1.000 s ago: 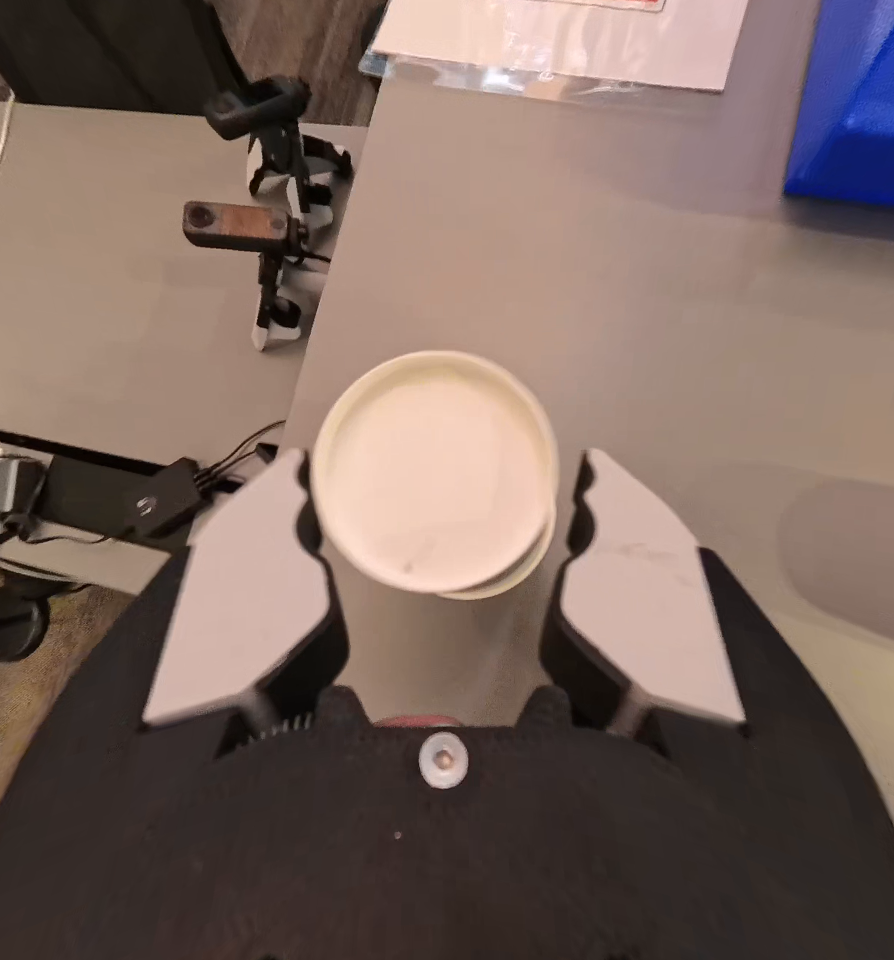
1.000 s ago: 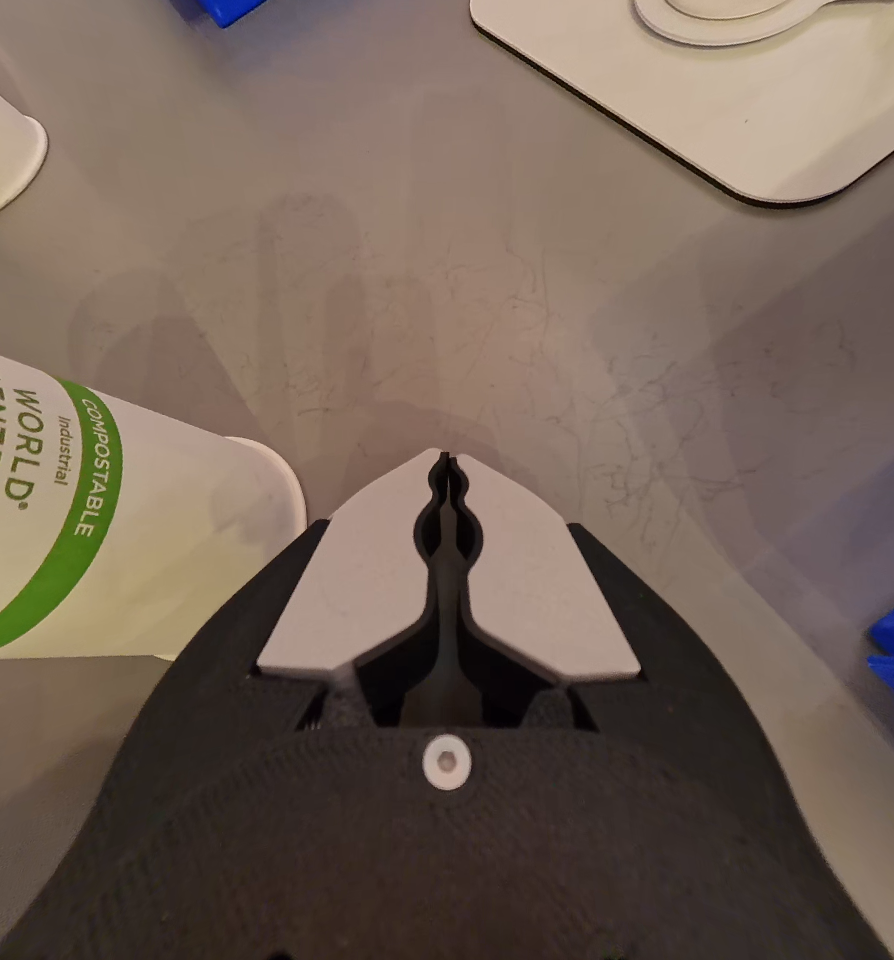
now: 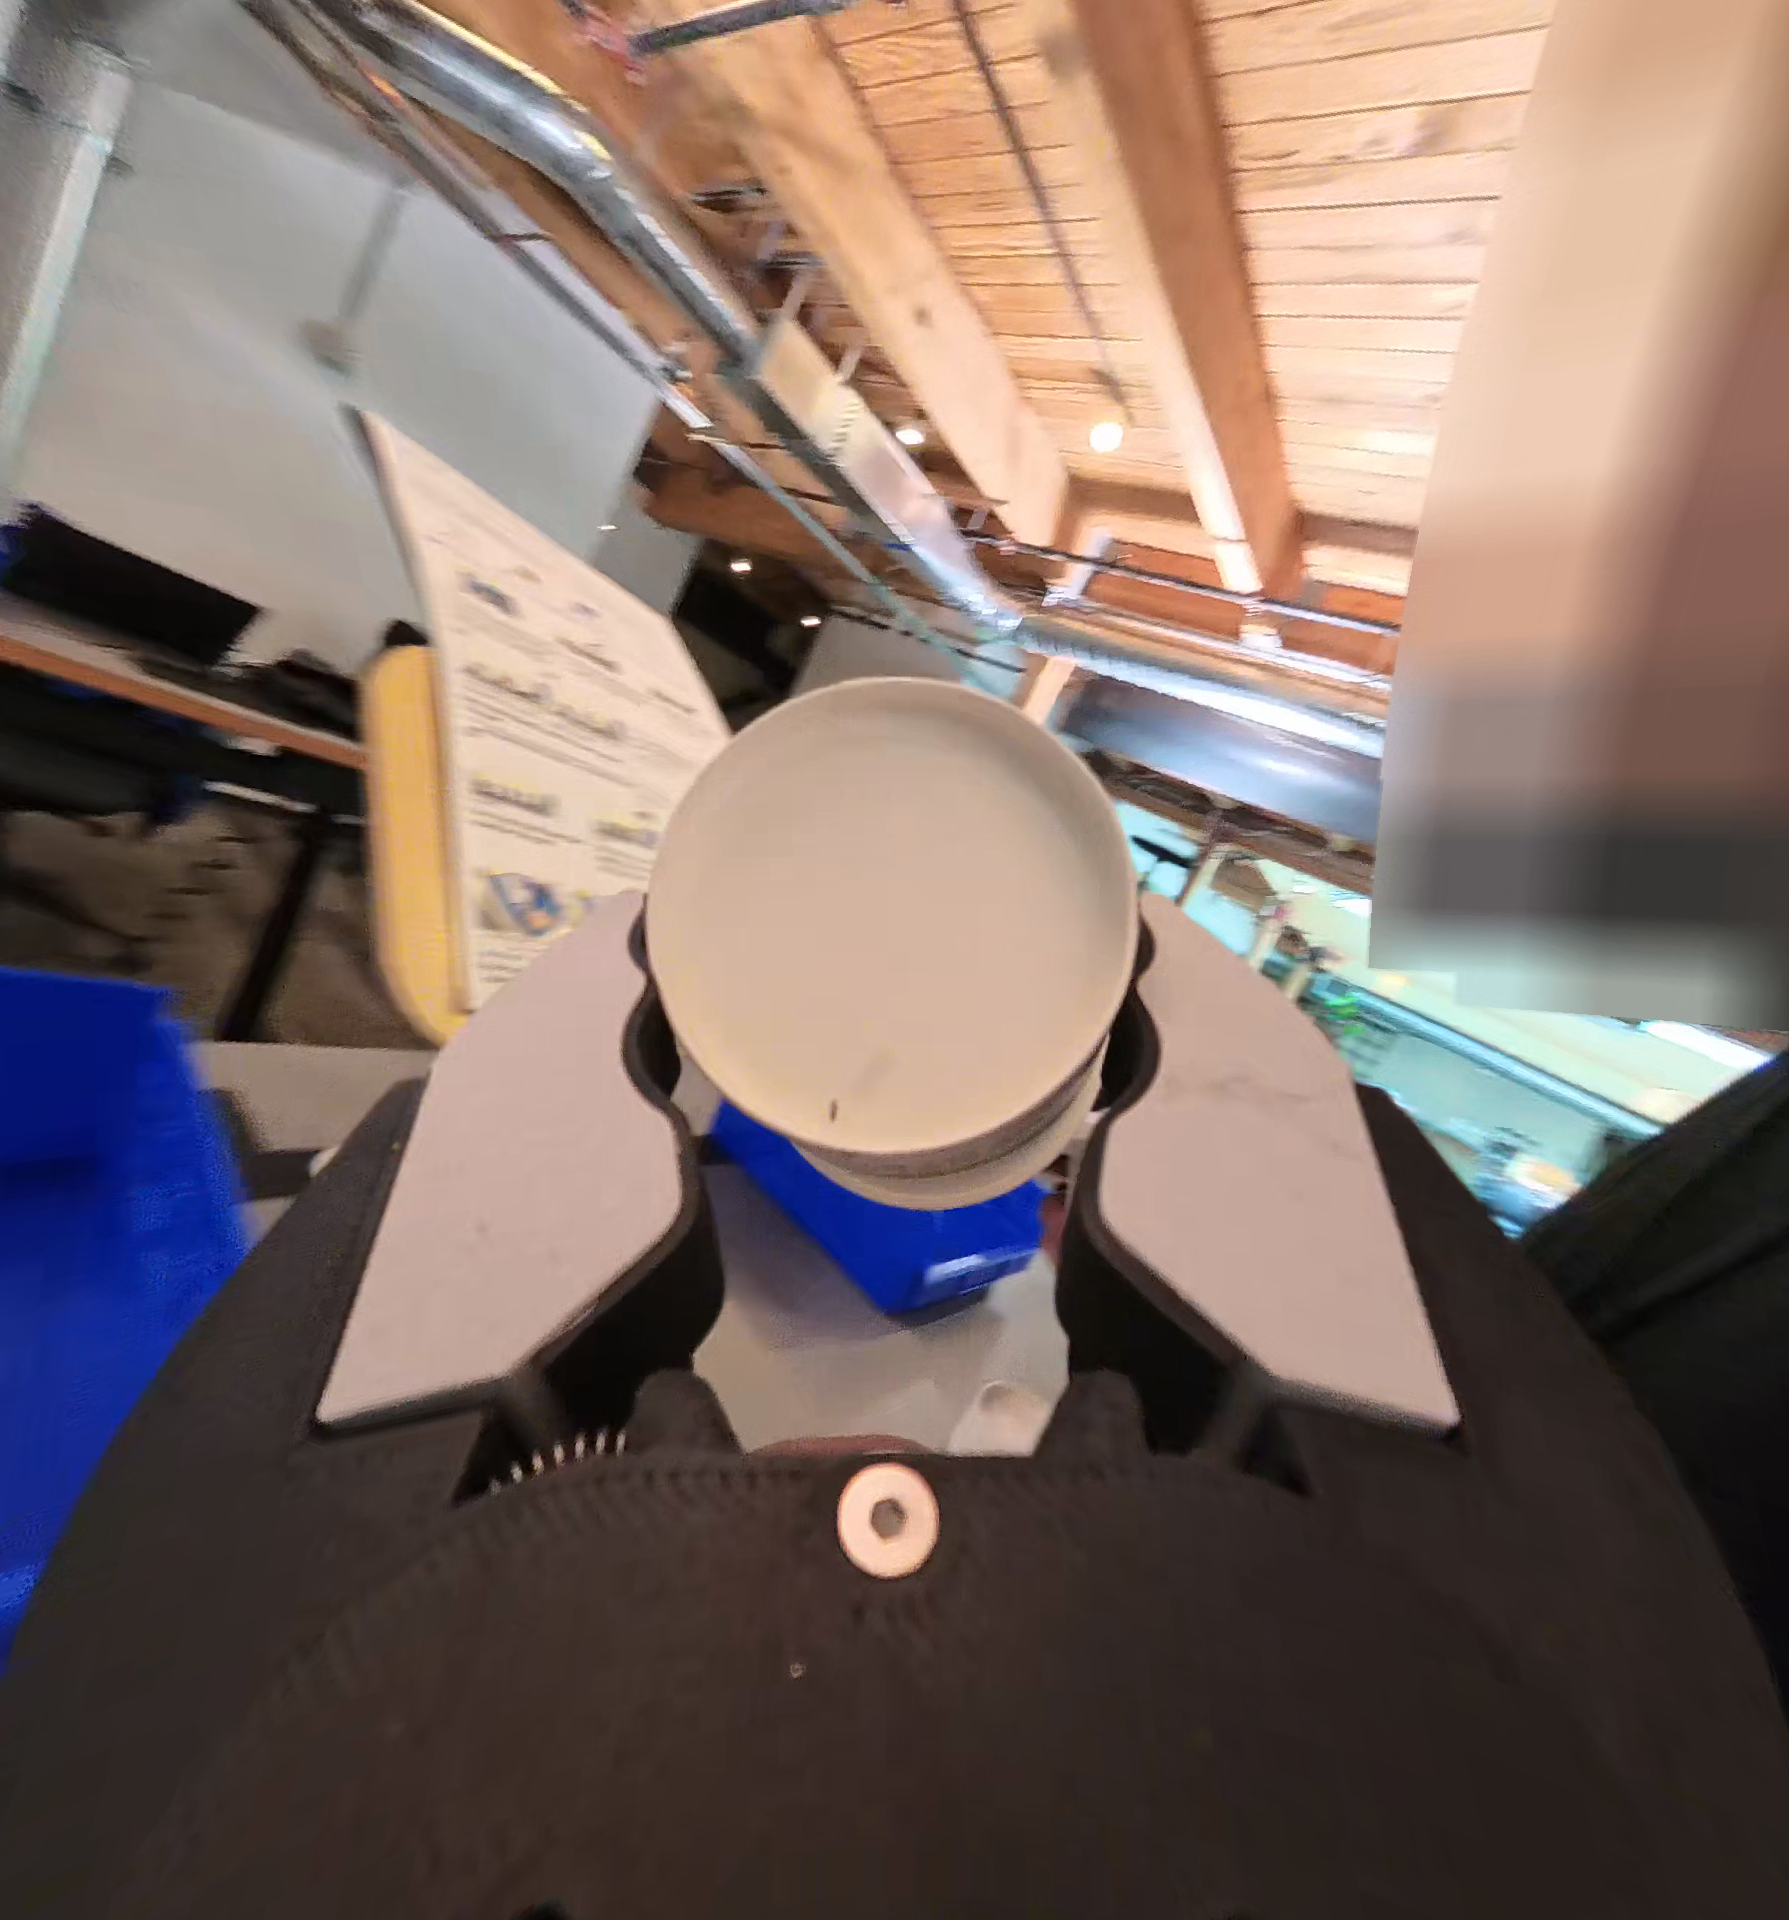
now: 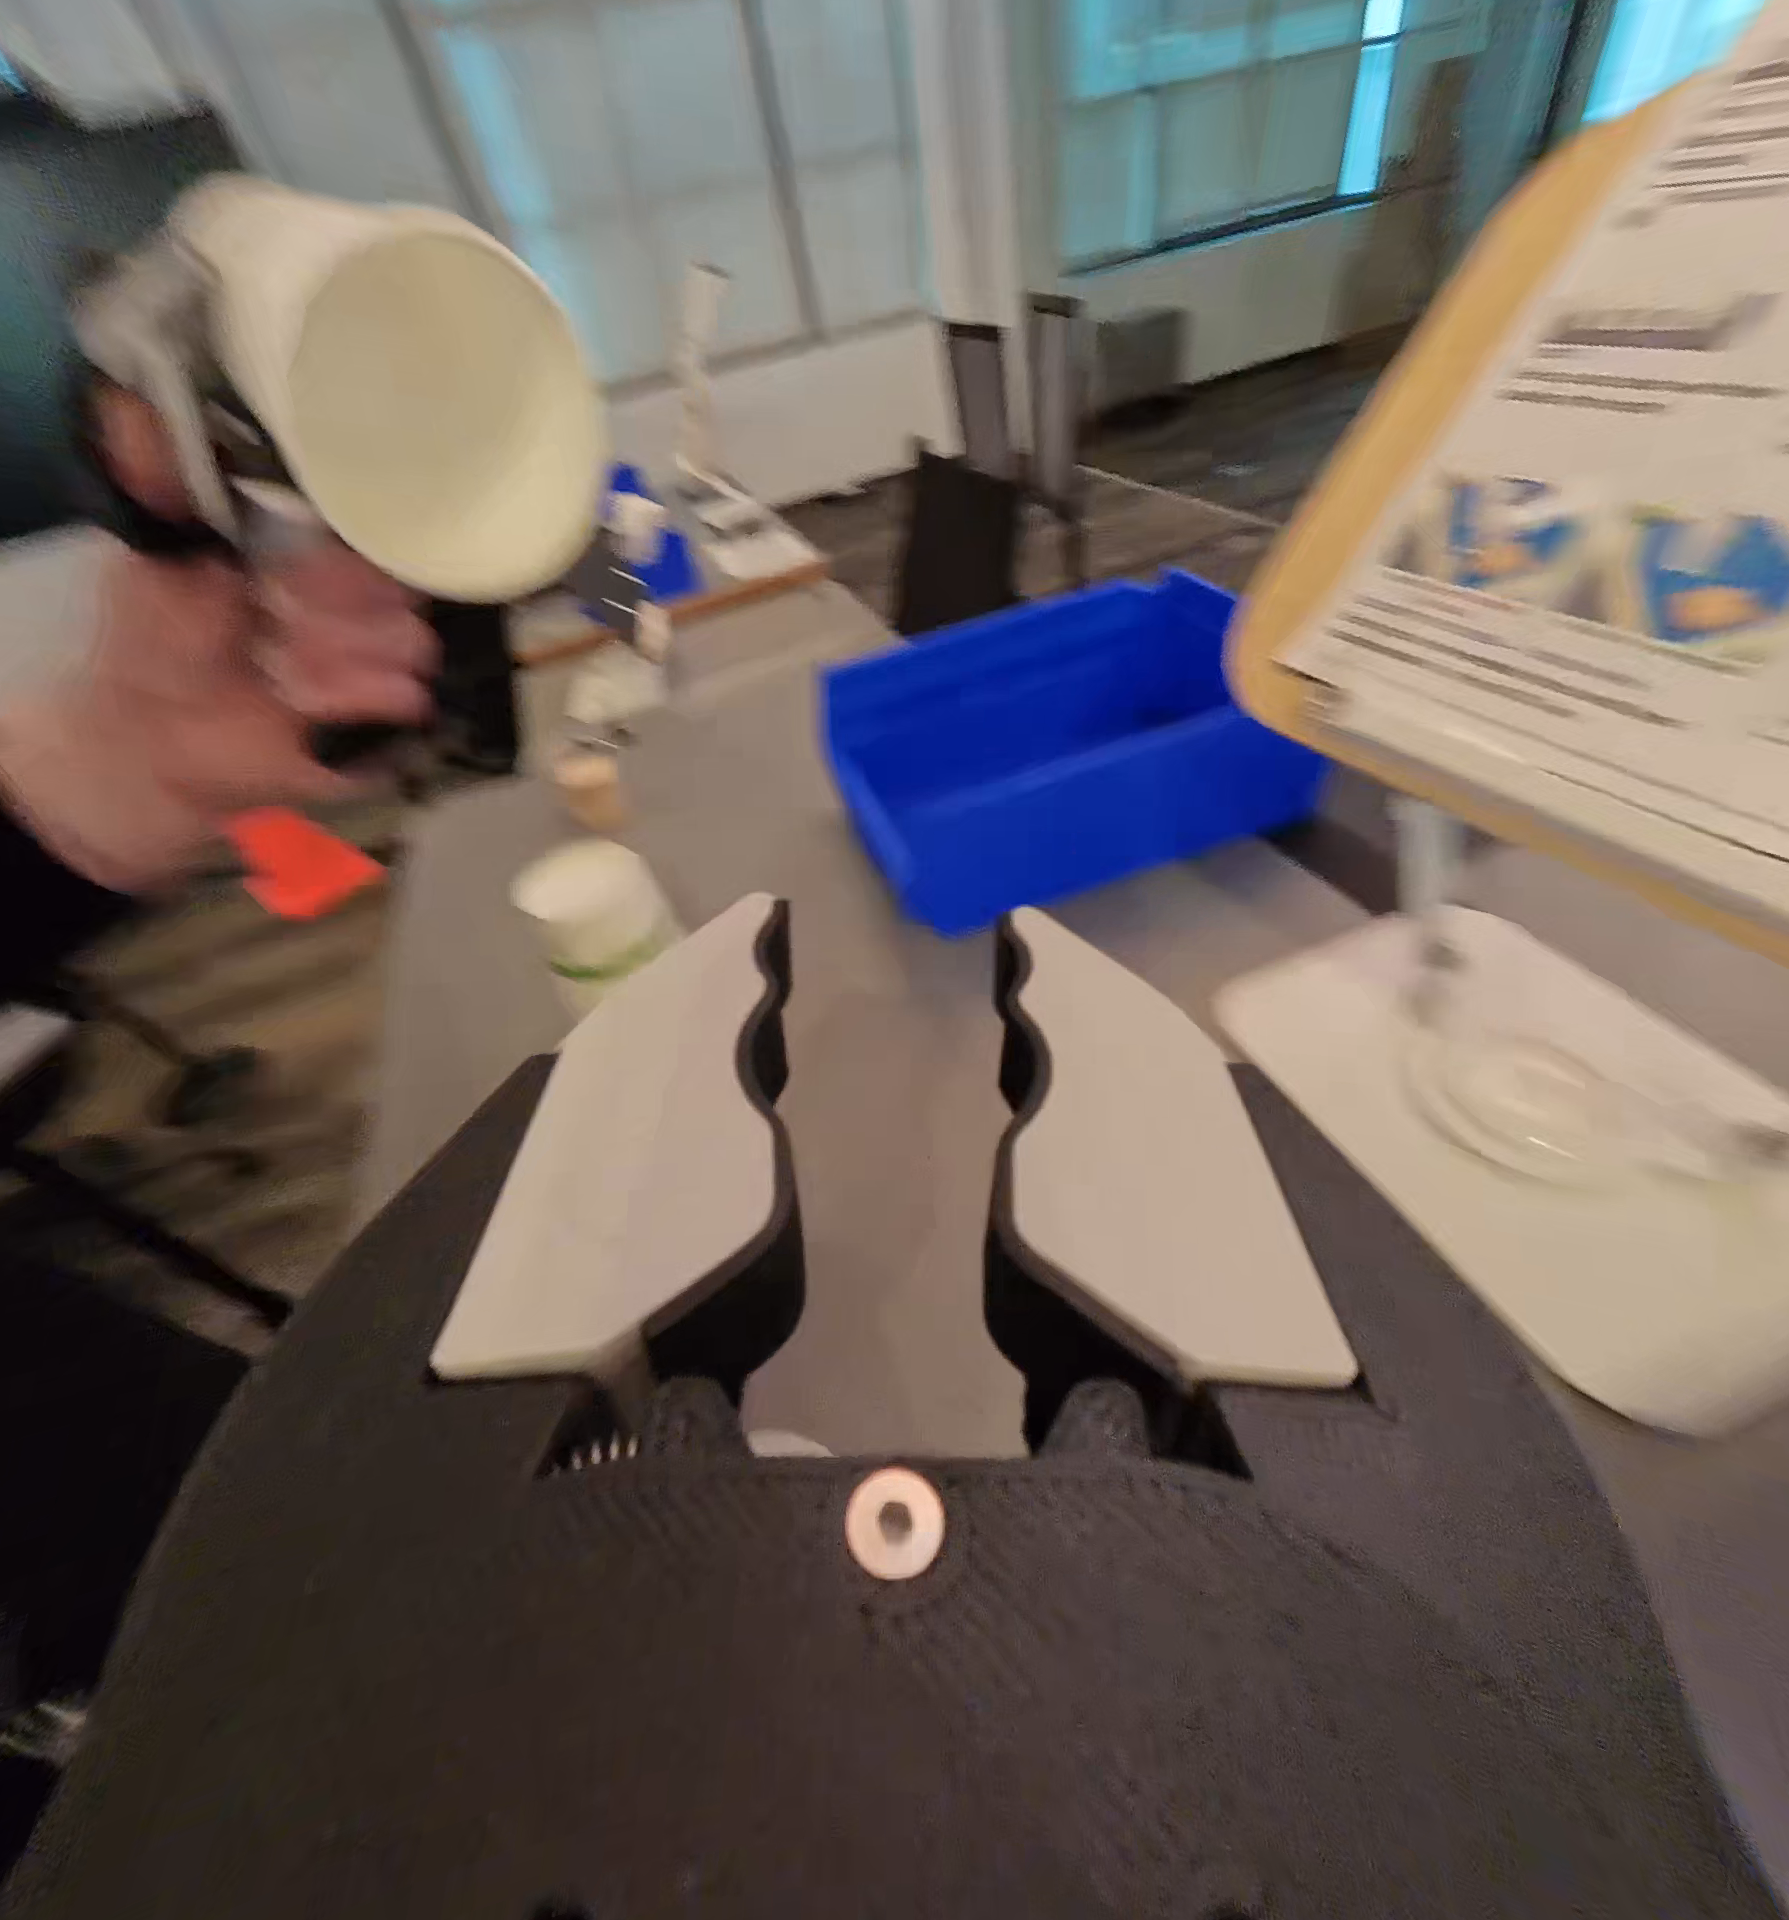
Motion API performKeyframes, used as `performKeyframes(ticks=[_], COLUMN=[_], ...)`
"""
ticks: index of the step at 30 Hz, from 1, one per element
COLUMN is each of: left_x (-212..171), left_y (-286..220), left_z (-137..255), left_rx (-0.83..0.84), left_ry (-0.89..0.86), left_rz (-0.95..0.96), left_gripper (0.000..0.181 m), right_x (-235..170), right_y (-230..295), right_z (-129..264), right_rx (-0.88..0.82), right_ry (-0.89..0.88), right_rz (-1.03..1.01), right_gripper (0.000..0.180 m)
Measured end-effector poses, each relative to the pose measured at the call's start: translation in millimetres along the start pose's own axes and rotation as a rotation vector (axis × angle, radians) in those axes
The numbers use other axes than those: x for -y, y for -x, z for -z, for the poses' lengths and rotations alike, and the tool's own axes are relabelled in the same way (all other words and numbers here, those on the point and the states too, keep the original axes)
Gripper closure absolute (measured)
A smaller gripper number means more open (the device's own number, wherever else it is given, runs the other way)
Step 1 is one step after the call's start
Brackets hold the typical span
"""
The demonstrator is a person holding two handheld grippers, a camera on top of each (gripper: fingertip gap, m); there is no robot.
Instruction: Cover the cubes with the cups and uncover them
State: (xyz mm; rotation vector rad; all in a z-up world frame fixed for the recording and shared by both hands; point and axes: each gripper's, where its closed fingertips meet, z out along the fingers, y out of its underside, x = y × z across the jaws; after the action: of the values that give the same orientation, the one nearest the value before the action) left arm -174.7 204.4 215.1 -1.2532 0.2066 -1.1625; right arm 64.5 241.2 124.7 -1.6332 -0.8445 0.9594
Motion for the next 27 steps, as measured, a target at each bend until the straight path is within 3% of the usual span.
performKeyframes(ticks=[5,8,10,11,12,13,19,21,27], left_x=[-46,-66,-87,-94,-100,-104,-95,-87,-79], left_y=[-39,-61,-71,-76,-81,-85,-62,-52,-20], left_z=[-51,-71,-81,-84,-87,-89,-75,-62,-21], left_rx=[-0.176,-0.253,-0.269,-0.279,-0.293,-0.297,-0.181,-0.14,0.036], left_ry=[0.038,0.06,0.12,0.133,0.139,0.136,0.107,0.131,0.268], left_rz=[0.032,0.059,0.028,0.024,0.033,0.041,0.044,-0.021,-0.21], left_gripper=[0.099,0.099,0.099,0.099,0.099,0.098,0.095,0.1,0.123], right_x=[31,35,38,39,40,41,45,41,-16], right_y=[50,67,75,78,81,80,50,27,-62], right_z=[-49,-61,-63,-62,-60,-57,-45,-39,-21], right_rx=[0.381,0.556,0.608,0.634,0.668,0.687,0.59,0.507,0.132], right_ry=[-0.106,-0.118,-0.147,-0.15,-0.161,-0.178,-0.083,0.066,0.824], right_rz=[-0.439,-0.636,-0.655,-0.653,-0.645,-0.652,-0.568,-0.421,0.127], right_gripper=[0.117,0.112,0.12,0.133,0.164,0.176,0.178,0.178,0.177])
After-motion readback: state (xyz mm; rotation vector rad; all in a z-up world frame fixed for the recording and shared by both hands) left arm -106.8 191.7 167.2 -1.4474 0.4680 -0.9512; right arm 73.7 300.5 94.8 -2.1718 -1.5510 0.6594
